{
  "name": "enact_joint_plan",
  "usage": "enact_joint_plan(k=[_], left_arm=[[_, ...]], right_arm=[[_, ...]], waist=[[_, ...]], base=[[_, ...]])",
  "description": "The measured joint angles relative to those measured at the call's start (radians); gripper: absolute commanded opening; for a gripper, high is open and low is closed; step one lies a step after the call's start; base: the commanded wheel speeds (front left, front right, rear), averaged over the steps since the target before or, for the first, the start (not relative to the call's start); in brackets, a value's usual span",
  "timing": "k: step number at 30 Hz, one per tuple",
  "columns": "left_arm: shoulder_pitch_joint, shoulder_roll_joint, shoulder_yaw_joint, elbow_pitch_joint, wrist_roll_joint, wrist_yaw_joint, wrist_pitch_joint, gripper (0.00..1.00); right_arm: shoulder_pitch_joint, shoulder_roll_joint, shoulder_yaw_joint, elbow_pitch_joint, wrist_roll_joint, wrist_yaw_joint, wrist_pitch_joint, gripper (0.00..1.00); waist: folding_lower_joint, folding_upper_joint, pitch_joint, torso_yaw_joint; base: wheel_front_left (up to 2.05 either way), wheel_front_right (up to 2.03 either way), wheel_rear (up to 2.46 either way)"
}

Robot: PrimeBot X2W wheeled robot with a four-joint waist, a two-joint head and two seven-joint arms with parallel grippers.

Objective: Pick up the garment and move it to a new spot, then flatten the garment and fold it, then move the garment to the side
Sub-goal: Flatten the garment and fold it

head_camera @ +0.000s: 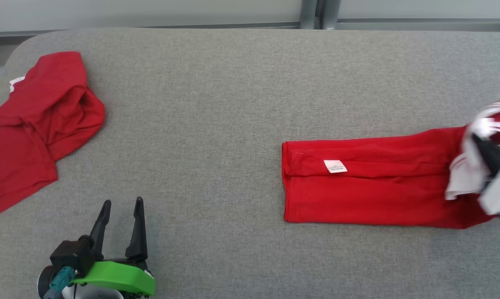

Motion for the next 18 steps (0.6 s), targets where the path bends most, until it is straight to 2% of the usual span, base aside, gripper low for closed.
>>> enact_joint_plan(k=[4, 9, 12, 18], left_arm=[[0.004, -0.009, 0.005, 0.009, 0.023, -0.014, 0.0, 1.0], [-0.002, -0.012, 0.022, 0.018, 0.038, -0.028, 0.0, 1.0], [-0.014, -0.013, 0.028, 0.023, 0.046, -0.035, 0.0, 1.0], [-0.031, -0.022, 0.039, 0.043, 0.047, -0.045, 0.0, 1.0]], right_arm=[[-0.017, 0.114, 0.181, -0.07, -0.071, -0.001, 0.033, 0.0], [-0.06, 0.232, 0.359, -0.008, -0.147, -0.001, 0.027, 0.0], [-0.109, 0.27, 0.429, 0.066, -0.202, -0.001, 0.002, 0.0], [-0.171, 0.313, 0.543, 0.182, -0.236, -0.001, -0.036, 0.0]], waist=[[0.0, 0.0, -0.008, -0.017], [0.0, 0.0, -0.004, -0.024], [0.0, 0.0, 0.003, -0.024], [0.0, 0.0, 0.014, -0.012]], base=[[0.0, 0.0, 0.0], [0.0, 0.0, 0.0], [0.0, 0.0, 0.0], [0.0, 0.0, 0.0]])
